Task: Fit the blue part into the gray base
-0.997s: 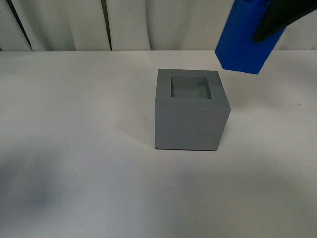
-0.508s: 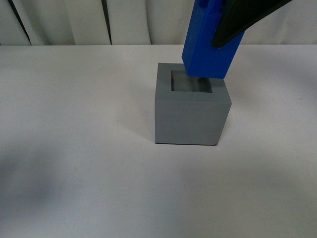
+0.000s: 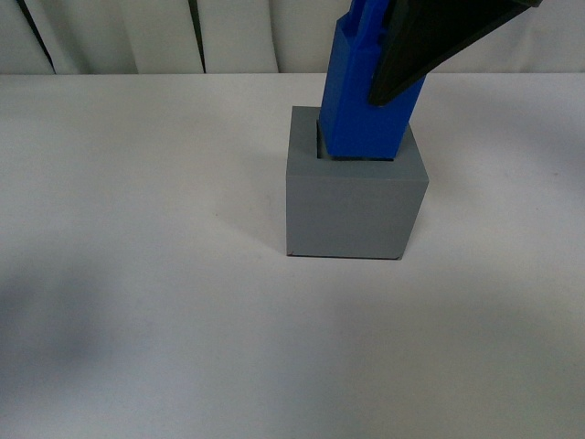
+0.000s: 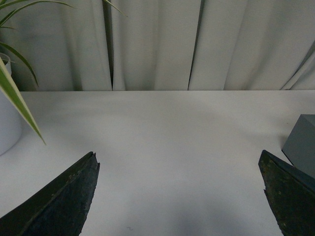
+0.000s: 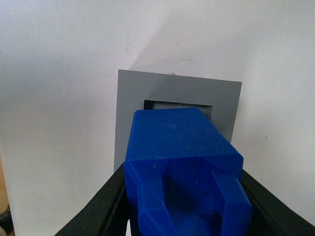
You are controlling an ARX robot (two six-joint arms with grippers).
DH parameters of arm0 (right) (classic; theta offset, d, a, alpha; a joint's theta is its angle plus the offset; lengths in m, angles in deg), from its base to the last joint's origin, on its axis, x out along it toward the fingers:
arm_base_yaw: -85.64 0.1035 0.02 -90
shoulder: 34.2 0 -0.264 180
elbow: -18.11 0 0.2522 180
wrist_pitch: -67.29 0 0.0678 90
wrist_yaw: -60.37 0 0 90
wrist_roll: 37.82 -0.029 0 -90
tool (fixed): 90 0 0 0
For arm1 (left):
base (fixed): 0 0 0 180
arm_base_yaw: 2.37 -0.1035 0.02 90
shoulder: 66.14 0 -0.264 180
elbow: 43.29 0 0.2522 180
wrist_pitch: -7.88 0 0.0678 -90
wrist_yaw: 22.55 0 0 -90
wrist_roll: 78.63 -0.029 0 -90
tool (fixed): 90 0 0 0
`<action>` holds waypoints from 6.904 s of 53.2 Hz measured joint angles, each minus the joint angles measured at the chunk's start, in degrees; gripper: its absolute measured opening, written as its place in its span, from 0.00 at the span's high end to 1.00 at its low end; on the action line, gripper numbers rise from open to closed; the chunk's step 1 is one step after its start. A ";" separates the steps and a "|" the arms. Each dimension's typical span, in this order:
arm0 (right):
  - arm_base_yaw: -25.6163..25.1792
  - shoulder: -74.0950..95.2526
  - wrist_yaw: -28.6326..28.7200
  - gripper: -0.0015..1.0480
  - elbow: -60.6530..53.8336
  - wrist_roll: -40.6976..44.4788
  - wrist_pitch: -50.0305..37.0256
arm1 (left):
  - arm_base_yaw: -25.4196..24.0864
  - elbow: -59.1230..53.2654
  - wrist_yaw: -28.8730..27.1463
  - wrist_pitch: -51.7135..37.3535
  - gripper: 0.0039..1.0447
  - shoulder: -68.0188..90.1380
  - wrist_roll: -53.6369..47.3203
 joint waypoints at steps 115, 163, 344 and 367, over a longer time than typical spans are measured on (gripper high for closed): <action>-0.11 0.52 -1.90 0.55 -1.88 0.07 -1.95 | 0.00 0.00 0.00 0.00 0.06 0.00 0.00; -6.45 -9.20 13.70 0.07 -8.70 -3.87 -6.93 | 0.00 0.00 0.00 0.00 0.06 0.00 0.00; -24.13 -110.49 -13.66 0.98 -110.86 -69.33 -75.10 | 0.00 0.00 0.00 0.00 0.06 0.00 0.00; -24.13 -115.69 -13.66 0.81 -110.86 -69.29 -71.06 | 0.00 0.00 -0.02 0.00 0.06 0.00 0.02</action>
